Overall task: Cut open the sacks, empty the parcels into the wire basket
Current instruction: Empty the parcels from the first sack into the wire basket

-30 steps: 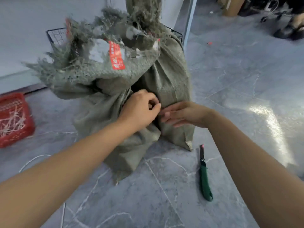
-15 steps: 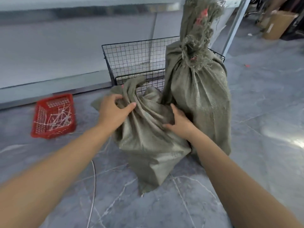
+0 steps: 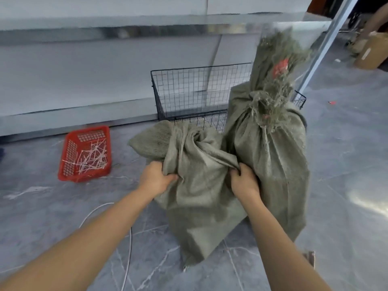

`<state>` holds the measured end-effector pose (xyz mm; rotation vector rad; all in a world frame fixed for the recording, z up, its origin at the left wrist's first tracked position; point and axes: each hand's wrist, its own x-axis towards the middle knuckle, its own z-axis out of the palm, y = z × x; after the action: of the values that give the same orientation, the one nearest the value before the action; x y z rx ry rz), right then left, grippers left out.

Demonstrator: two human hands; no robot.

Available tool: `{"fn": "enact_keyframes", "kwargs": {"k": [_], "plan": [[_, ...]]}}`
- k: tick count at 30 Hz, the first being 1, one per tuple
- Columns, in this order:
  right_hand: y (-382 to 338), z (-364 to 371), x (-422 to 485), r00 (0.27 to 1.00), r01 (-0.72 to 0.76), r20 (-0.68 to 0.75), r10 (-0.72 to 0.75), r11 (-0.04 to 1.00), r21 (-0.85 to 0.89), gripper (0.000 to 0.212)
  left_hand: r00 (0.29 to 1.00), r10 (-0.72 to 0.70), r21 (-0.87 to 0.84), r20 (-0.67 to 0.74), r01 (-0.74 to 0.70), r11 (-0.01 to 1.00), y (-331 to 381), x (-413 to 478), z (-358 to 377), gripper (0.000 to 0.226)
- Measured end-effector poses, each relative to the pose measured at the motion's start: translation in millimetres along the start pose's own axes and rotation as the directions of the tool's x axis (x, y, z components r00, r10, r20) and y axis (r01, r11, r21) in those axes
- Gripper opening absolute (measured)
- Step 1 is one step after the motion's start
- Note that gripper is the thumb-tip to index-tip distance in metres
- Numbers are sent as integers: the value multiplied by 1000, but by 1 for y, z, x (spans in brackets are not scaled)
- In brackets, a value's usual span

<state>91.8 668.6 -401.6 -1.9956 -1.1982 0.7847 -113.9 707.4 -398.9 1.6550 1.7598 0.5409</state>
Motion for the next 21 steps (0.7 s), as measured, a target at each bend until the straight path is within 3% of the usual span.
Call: {"fn": "enact_keyframes", "kwargs": {"k": [1,3,7,13,21], "plan": [[-11,-4,-4,1000,27,1,-27,999,46,20,997,-11,2,-76,11,1000,8,-3,-12,31],[-39,-15,-13,998,65,8,-66,995,79,28,984,-40,-14,-173,38,999,26,-13,-38,25],[-98,-45,-18,996,78,40,-80,996,53,32,960,-139,-69,-242,125,990,59,-25,-98,25],[-195,-120,-40,992,76,103,-72,997,-30,38,961,-156,-3,-229,160,987,145,-58,-181,29],[-300,-241,-92,978,-9,206,9,1000,0,37,966,-179,72,-184,195,978,263,-113,-275,27]]}}
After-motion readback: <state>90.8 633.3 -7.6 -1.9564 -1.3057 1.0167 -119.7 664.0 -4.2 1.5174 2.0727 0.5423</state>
